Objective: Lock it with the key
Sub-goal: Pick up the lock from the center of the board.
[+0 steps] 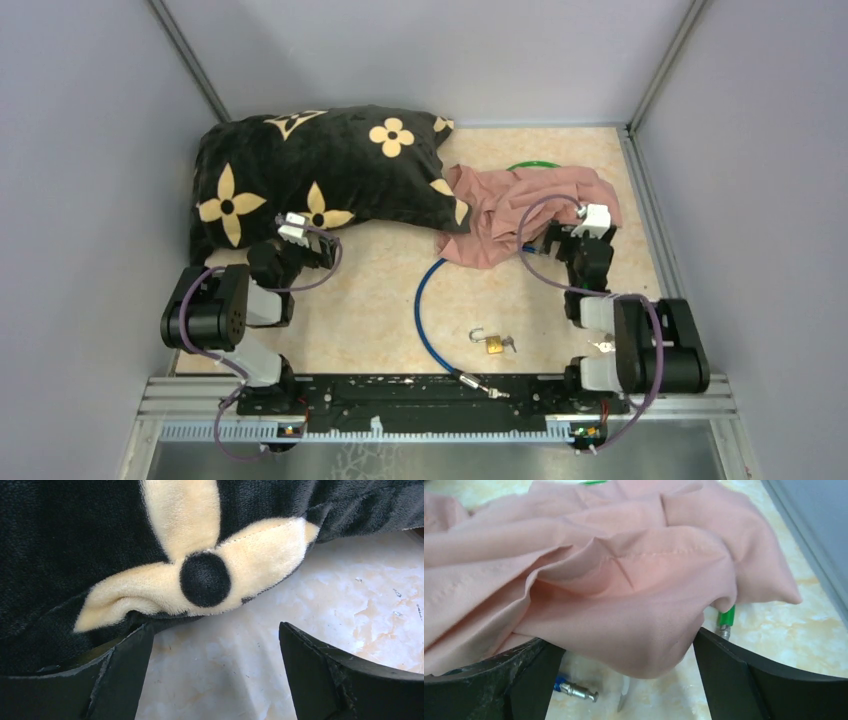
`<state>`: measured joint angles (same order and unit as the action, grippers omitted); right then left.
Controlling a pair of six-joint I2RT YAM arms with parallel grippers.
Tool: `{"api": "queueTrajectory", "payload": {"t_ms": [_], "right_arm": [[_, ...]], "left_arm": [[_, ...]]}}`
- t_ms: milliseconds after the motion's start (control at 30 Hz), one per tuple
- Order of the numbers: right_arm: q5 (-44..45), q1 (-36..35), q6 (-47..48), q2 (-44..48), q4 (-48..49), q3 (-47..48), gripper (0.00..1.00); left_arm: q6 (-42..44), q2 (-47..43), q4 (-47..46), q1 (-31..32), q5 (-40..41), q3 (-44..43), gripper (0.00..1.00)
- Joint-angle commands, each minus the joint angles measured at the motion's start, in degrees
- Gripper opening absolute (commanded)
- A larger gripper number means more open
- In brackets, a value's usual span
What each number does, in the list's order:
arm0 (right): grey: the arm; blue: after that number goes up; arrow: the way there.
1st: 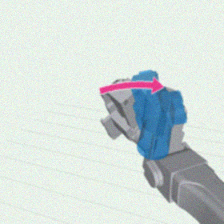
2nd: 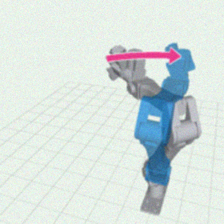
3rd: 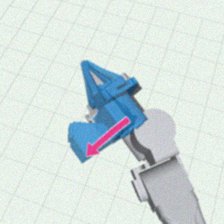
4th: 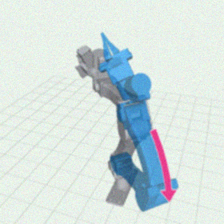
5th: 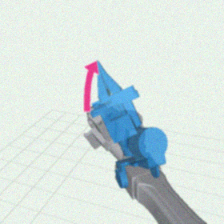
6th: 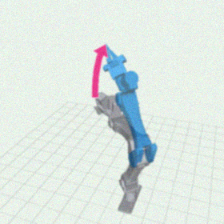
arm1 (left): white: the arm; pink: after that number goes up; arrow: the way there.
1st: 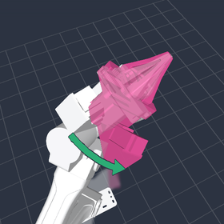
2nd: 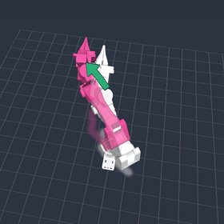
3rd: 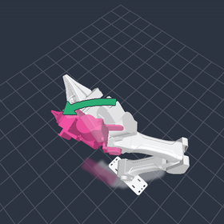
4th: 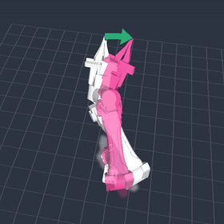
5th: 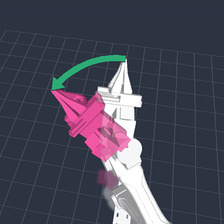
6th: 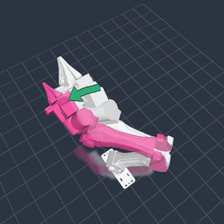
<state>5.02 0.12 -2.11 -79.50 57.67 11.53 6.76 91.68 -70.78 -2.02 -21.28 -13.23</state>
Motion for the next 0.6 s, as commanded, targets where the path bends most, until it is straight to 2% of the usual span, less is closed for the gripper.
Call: {"api": "queueTrajectory", "payload": {"t_ms": [0, 67, 133, 233, 267, 300, 367, 467, 567], "right_arm": [[4.2, 0.3, -8.1, 12.5, -28.5, 14.4, 0.91], [-2.0, 0.2, -13.3, 14.6, -44.1, 21.8, 0.75], [-4.4, -5.2, -15.2, 14.9, -56.1, 28.6, 0.67], [5.5, -22.0, -13.4, 13.9, -72.2, 36.5, 0.66], [9.5, -28.3, -13.7, 12.9, -76.5, 38.7, 0.67], [12.5, -33.4, -15.3, 11.7, -79.9, 40.4, 0.67], [15.5, -42.2, -20.8, 8.3, -86.7, 43.4, 0.75], [16.1, -51.4, -26.8, 2.1, -91.0, 46.3, 0.79], [14.4, -56.8, -30.5, -4.1, -91.4, 48.3, 0.79]], "left_arm": [[0.2, -0.6, -2.5, -0.2, -1.1, -0.3, 0.99], [0.2, -0.6, -2.5, -0.2, -1.1, -0.3, 0.99], [0.2, -0.6, -2.5, -0.2, -1.0, -0.3, 0.99], [-0.5, -0.9, -4.5, -0.2, -0.4, 0.2, 0.99], [-1.9, -2.5, -2.4, -0.4, 2.2, -0.2, 0.99], [-3.8, -5.2, 2.8, -0.7, 5.6, -1.9, 0.99], [-5.3, -12.6, 21.2, -1.4, 10.5, -8.3, 0.99], [-3.3, -22.4, 46.7, -1.9, 7.5, -18.3, 0.99], [-1.9, -30.0, 63.5, -1.9, 4.0, -23.6, 0.97]]}}
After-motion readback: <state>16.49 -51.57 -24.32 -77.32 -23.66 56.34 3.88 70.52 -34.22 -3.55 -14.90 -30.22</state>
